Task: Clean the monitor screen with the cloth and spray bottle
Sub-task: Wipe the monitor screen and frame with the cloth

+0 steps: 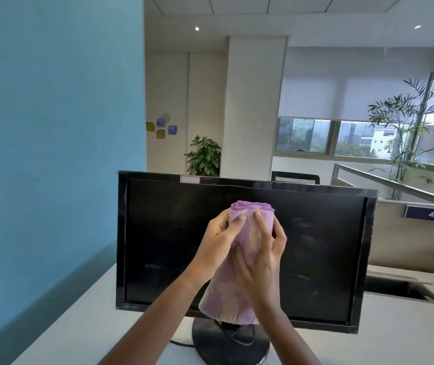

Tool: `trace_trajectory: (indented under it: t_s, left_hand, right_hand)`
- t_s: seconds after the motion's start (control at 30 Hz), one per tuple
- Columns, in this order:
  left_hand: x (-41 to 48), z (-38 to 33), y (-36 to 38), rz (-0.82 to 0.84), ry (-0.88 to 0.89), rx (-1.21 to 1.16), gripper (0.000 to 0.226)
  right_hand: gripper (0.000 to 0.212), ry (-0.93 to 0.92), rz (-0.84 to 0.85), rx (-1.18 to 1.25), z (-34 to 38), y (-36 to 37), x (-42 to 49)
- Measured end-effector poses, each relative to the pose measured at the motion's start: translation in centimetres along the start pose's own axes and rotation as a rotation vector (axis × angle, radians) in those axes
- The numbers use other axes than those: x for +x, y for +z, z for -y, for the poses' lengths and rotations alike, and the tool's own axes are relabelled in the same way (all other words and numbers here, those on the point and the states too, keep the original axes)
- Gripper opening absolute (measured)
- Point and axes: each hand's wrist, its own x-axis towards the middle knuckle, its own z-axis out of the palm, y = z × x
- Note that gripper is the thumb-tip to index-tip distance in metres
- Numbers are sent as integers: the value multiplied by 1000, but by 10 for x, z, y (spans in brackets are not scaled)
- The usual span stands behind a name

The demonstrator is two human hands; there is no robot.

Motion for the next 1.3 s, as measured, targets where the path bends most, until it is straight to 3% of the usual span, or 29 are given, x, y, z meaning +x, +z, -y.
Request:
trace_trajectory:
  t_s: [0.1,0.27,0.43,0.57,0.7,0.93,1.1,1.2,1.3]
  left_hand:
    - [7,1,-44,13,115,168,20]
    - [22,2,-129,-234,366,789,45]
    - [41,6,-202,-388,341,1056,65]
    - [52,13,-235,-306,222,1009,63]
    - [55,16,-246,-230,130,737,47]
    - [59,27,-260,-180,249,614,94]
    - [62,33,-262,-218,306,605,83]
    - [64,37,-262,-262,288,527,61]
    - [67,43,-263,-286,278,434,80]
  right_hand:
    - [58,-112,-49,-67,6,29,14]
    - [56,-205,-83,-219,15,77,42]
    - [47,-239,-90,-456,25,124,63]
    - [48,-212,-61,-635,28,162,75]
    - [54,-207,-8,-738,30,201,78]
    - [59,-254,45,-800,31,249,62]
    - [57,-447,75,-881,9,236,55]
    - [58,-449,-2,-925,-4,219,58]
    - [56,-355,-85,-871,-1,221,65]
